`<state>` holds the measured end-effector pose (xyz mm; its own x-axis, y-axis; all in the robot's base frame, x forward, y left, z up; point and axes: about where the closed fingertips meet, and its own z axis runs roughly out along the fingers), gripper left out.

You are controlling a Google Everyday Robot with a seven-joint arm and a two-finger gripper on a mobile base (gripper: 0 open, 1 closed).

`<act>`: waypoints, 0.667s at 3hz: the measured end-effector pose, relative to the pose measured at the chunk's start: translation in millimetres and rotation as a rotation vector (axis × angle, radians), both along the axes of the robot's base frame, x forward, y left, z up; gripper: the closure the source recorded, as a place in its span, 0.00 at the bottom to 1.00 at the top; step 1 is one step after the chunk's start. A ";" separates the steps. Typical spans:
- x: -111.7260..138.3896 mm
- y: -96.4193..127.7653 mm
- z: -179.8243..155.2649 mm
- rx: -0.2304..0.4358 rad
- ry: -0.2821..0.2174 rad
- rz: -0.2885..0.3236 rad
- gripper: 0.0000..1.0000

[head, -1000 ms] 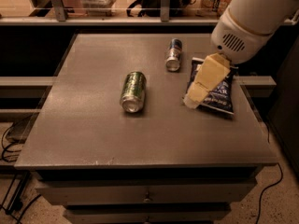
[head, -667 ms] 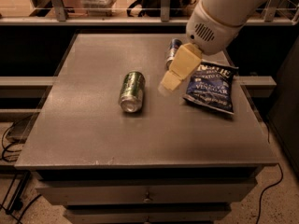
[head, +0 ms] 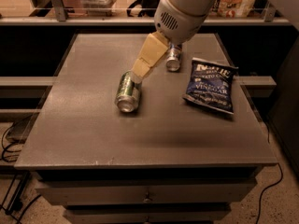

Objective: Place green can upright

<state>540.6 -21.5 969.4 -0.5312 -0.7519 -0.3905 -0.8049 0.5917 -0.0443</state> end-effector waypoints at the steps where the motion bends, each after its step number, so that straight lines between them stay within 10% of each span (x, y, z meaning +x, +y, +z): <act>1: 3.5 8.1 -9.7 0.028 0.029 -0.025 0.00; 2: 13.0 28.3 -24.3 0.095 0.087 -0.082 0.00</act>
Offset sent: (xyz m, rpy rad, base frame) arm 0.0299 0.0586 -0.0459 0.2052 0.1839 -0.1820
